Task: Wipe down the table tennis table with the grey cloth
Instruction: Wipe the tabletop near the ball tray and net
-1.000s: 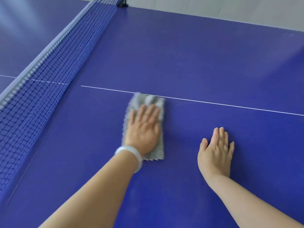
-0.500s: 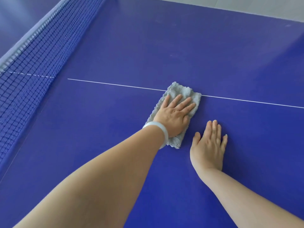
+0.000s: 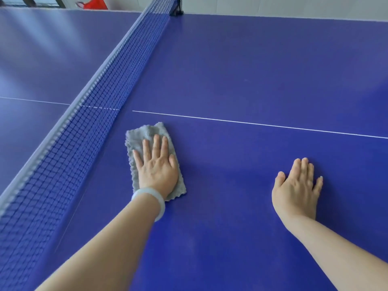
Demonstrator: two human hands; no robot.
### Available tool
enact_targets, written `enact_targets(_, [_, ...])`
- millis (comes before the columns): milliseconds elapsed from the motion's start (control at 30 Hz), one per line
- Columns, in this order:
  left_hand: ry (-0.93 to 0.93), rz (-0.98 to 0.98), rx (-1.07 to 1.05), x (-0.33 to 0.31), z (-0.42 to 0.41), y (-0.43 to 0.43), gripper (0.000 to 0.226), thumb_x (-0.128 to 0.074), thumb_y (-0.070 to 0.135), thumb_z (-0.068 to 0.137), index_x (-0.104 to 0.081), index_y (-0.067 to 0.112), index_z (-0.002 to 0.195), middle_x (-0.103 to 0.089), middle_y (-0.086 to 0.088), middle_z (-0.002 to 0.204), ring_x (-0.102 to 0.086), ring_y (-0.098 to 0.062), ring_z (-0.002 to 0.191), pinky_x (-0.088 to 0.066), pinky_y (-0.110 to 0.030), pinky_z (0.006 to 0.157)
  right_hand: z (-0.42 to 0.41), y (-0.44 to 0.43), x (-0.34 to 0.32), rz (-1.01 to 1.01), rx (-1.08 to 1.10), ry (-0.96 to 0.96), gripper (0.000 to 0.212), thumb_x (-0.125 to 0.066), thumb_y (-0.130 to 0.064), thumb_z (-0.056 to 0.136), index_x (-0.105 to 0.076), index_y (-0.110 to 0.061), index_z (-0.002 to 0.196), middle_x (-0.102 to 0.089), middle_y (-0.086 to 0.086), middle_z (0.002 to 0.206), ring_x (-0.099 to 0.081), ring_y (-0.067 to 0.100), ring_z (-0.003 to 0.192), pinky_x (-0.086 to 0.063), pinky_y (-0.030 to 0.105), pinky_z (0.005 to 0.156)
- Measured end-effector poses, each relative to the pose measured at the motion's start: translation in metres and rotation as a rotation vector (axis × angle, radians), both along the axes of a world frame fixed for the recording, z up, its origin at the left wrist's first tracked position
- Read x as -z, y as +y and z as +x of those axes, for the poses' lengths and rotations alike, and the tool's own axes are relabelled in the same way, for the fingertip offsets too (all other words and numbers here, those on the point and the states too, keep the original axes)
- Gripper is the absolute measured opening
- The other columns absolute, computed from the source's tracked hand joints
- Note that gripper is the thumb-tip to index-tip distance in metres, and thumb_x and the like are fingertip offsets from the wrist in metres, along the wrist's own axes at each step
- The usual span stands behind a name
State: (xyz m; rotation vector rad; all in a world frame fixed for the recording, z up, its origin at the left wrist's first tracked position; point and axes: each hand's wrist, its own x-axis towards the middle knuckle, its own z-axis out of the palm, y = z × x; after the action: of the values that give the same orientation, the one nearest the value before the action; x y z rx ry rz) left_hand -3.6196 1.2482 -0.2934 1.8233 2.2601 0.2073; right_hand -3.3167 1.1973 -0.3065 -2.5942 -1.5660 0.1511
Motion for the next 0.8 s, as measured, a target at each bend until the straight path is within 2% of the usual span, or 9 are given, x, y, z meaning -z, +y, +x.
enact_targets(133, [-0.047, 0.088, 0.365, 0.007, 0.07, -0.086, 0.06, -0.022, 0.041, 0.101, -0.013, 0.028, 0.159, -0.005, 0.009, 0.166, 0.008, -0.021, 0.153, 0.004, -0.052, 0.121, -0.005, 0.0, -0.009, -0.02, -0.018, 0.017, 0.062, -0.029, -0.032, 0.104, -0.017, -0.002, 0.156, -0.012, 0.012, 0.165, -0.007, 0.026, 0.153, -0.003, 0.052, 0.123])
enact_targets(200, [-0.059, 0.082, 0.424, 0.009, 0.079, -0.105, 0.058, -0.023, 0.04, 0.102, -0.017, 0.029, 0.158, -0.009, 0.009, 0.166, 0.006, -0.02, 0.153, 0.004, -0.051, 0.121, -0.008, -0.003, -0.012, -0.03, -0.162, -0.007, 0.058, -0.034, -0.027, 0.104, -0.021, -0.002, 0.155, -0.017, 0.013, 0.164, -0.011, 0.028, 0.153, -0.004, 0.051, 0.124])
enact_targets(267, [-0.059, 0.076, 0.412, 0.008, 0.077, -0.107, 0.058, -0.021, 0.041, 0.102, -0.014, 0.03, 0.158, -0.005, 0.01, 0.166, 0.01, -0.018, 0.153, 0.008, -0.05, 0.121, -0.019, -0.007, -0.014, -0.044, -0.374, -0.035, 0.056, -0.038, -0.023, 0.104, -0.024, -0.002, 0.155, -0.021, 0.014, 0.163, -0.015, 0.026, 0.153, -0.009, 0.048, 0.124])
enact_targets(333, [-0.056, 0.075, 0.406, 0.008, 0.076, -0.105, 0.059, -0.02, 0.041, 0.102, -0.009, 0.031, 0.159, -0.001, 0.009, 0.166, 0.014, -0.017, 0.152, 0.011, -0.05, 0.122, -0.038, -0.009, -0.014, -0.061, -0.469, -0.046, 0.057, -0.038, -0.024, 0.104, -0.022, -0.003, 0.155, -0.019, 0.014, 0.163, -0.014, 0.025, 0.153, -0.009, 0.046, 0.125])
enact_targets(500, [-0.083, 0.074, 0.417, 0.009, 0.078, -0.106, 0.058, -0.017, 0.041, 0.103, -0.006, 0.03, 0.159, 0.002, 0.008, 0.166, 0.019, -0.016, 0.151, 0.011, -0.051, 0.121, -0.099, 0.012, -0.012, -0.05, -0.37, 0.046, 0.06, -0.028, -0.028, 0.106, -0.007, -0.005, 0.158, -0.002, 0.01, 0.167, 0.002, 0.022, 0.154, 0.003, 0.043, 0.125])
enact_targets(633, [-0.093, 0.12, 0.469, 0.012, 0.061, -0.099, 0.057, -0.019, 0.042, 0.103, -0.015, 0.03, 0.158, -0.008, 0.009, 0.166, 0.011, -0.015, 0.152, 0.009, -0.047, 0.121, -0.113, 0.018, -0.005, 0.025, -0.29, 0.073, 0.059, -0.025, -0.028, 0.105, -0.011, -0.008, 0.158, -0.004, 0.006, 0.167, 0.0, 0.019, 0.154, 0.003, 0.043, 0.125])
enact_targets(700, [-0.064, 0.115, 0.412, 0.012, 0.03, -0.07, 0.058, -0.02, 0.043, 0.102, -0.016, 0.03, 0.158, -0.008, 0.01, 0.166, 0.007, -0.015, 0.153, 0.006, -0.048, 0.123, -0.112, 0.018, -0.001, 0.047, -0.299, 0.057, 0.06, -0.029, -0.029, 0.104, -0.016, -0.006, 0.157, -0.01, 0.009, 0.166, -0.005, 0.021, 0.154, 0.0, 0.044, 0.125])
enact_targets(800, [-0.008, 0.06, 0.2, 0.004, -0.028, -0.017, 0.059, -0.023, 0.044, 0.102, -0.009, 0.032, 0.158, -0.001, 0.011, 0.166, 0.009, -0.015, 0.152, 0.009, -0.046, 0.123, -0.113, 0.017, -0.002, 0.048, -0.308, 0.041, 0.065, -0.03, -0.038, 0.102, -0.02, -0.004, 0.156, -0.014, 0.012, 0.165, -0.009, 0.025, 0.154, -0.003, 0.047, 0.124])
